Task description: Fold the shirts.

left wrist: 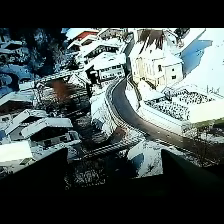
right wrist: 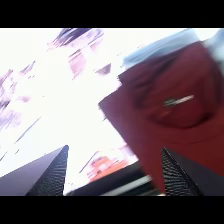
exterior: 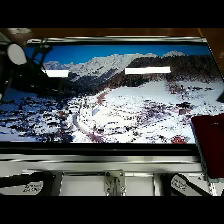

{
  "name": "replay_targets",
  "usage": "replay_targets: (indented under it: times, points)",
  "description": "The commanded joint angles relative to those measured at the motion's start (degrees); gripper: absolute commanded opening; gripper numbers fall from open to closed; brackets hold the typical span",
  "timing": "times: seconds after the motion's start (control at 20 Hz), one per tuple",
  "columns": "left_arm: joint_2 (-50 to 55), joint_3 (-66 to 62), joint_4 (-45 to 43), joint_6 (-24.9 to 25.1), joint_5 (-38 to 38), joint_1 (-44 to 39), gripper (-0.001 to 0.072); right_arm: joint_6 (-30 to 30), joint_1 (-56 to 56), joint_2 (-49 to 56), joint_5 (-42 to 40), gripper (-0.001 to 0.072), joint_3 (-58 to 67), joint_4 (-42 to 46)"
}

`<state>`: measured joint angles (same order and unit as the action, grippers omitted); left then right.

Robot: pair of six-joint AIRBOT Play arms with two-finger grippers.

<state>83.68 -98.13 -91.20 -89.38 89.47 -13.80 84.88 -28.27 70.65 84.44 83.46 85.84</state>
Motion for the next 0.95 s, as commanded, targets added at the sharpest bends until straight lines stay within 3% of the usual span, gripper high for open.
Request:
replay_targets:
  times: [0.0, 0.9]
  points:
    - [1.95, -0.04, -0.76, -5.46, -3.76, -2.71, 0.0696, -1.18, 8.13, 3.78, 8.26, 0.0693, 0.81, -2.71]
    - [2.19, -0.04, -0.26, -5.44, -4.02, -2.71, 0.0697, -1.18, 9.44, 3.76, 8.11, 0.0692, 0.81, -3.48]
